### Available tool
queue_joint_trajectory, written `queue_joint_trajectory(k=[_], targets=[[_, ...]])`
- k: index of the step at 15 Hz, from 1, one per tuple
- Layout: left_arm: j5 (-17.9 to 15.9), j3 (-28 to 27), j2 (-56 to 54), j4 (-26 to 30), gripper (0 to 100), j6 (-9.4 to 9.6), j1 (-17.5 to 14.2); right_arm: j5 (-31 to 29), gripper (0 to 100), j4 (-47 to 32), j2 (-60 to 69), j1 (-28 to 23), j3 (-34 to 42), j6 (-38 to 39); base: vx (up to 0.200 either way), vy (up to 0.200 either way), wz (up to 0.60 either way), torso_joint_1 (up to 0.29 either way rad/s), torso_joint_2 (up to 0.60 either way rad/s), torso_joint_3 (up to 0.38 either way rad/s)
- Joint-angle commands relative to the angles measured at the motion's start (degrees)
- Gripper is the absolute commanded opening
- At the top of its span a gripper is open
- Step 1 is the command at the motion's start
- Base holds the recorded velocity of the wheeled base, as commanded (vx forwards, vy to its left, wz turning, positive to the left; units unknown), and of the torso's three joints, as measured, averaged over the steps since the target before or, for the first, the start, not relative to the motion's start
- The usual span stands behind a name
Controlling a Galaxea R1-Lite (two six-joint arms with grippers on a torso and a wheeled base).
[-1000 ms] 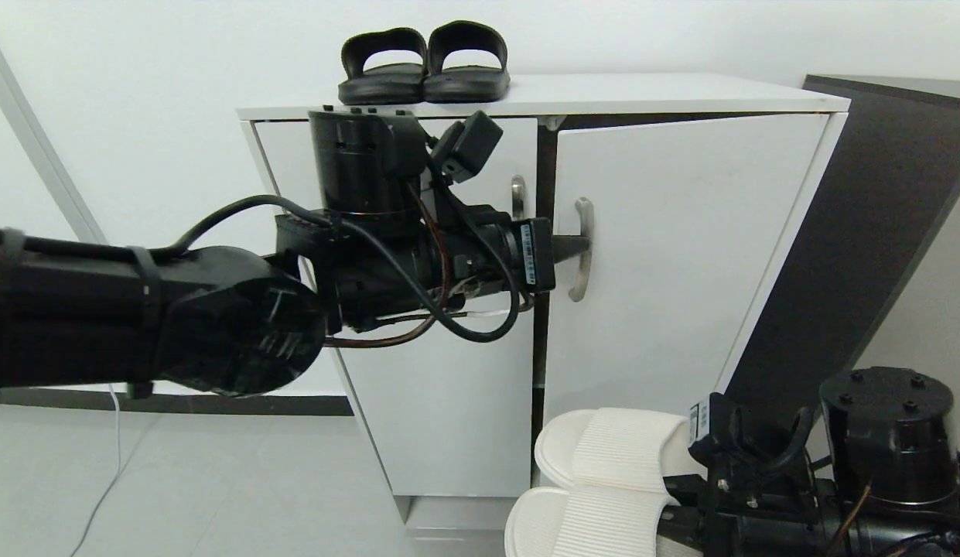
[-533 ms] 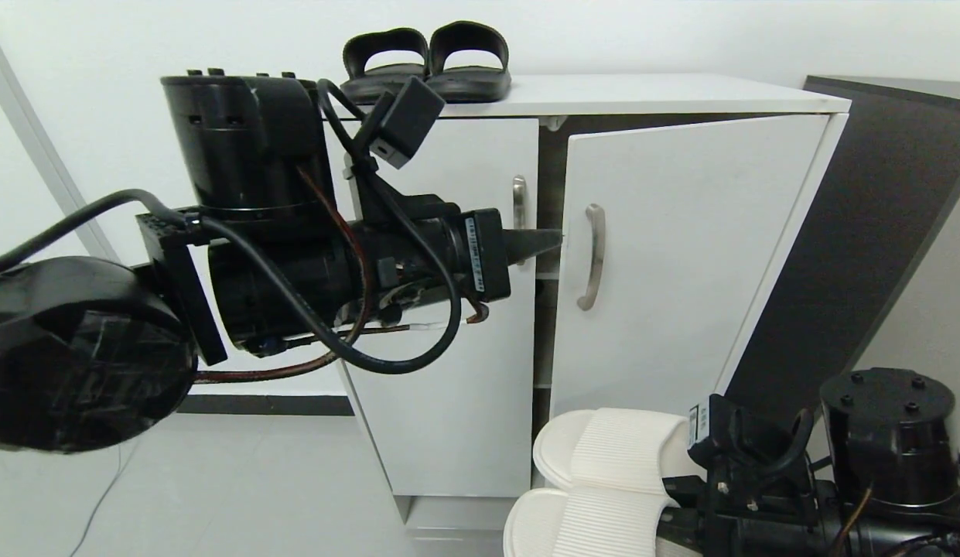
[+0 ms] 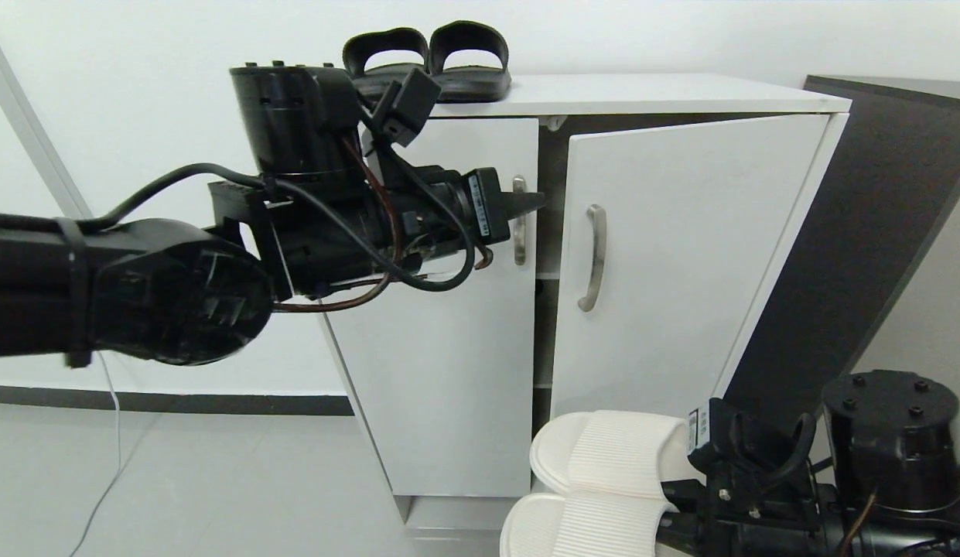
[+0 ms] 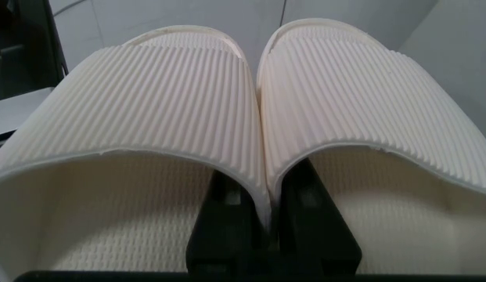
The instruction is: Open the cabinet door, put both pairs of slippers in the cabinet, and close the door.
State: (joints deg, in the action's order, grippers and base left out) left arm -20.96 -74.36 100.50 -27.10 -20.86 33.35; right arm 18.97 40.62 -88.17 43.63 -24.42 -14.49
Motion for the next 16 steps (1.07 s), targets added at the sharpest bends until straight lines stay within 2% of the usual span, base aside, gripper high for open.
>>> queue_joint_trajectory(k=[1, 5, 7, 9, 12, 13, 14, 16], targets=[[0.0, -3.8, 5.6, 0.0, 0, -0.59, 0.0, 0.0, 0, 0.0, 0.1, 0.1, 0.0, 0.0, 0.000, 0.000, 0.00, 0.000, 0.00, 0.000], [0.2, -7.4, 9.8, -0.1, 0, -0.68, 0.4, 0.0, 0, 0.0, -0.1, 0.1, 0.0, 0.0, 0.000, 0.000, 0.00, 0.000, 0.00, 0.000], [0.3, -6.9, 9.5, -0.1, 0, -1.47, 0.5, 0.0, 0, 0.0, -0.2, 0.1, 0.1, 0.0, -0.200, 0.000, 0.00, 0.002, 0.00, 0.002], [0.5, -5.5, 9.2, -2.2, 0, -1.38, 1.0, 0.1, 0, 0.0, -0.2, 0.1, 0.2, 0.0, -0.200, 0.000, 0.00, 0.002, 0.00, -0.005], [0.8, 1.2, 6.3, -8.3, 0, -0.85, 7.4, 0.1, 0, 0.0, 0.0, 0.9, 0.8, -0.1, -0.200, 0.000, 0.00, 0.002, 0.00, 0.006], [0.8, 1.2, 6.3, -8.3, 0, -0.85, 7.4, 0.1, 0, 0.0, 0.0, 0.9, 0.8, -0.1, -0.200, 0.000, 0.00, 0.002, 0.01, 0.002], [0.8, 2.3, 4.9, -9.2, 0, 0.20, 10.4, 0.1, 0, 0.1, 0.3, 1.5, 1.1, -0.1, -0.200, 0.000, 0.00, 0.002, 0.00, 0.007], [0.8, 1.9, 4.8, -9.1, 0, 0.47, 10.2, 0.1, 0, 0.1, 0.2, 1.5, 1.2, -0.9, -0.200, 0.000, 0.00, 0.002, 0.00, 0.007]])
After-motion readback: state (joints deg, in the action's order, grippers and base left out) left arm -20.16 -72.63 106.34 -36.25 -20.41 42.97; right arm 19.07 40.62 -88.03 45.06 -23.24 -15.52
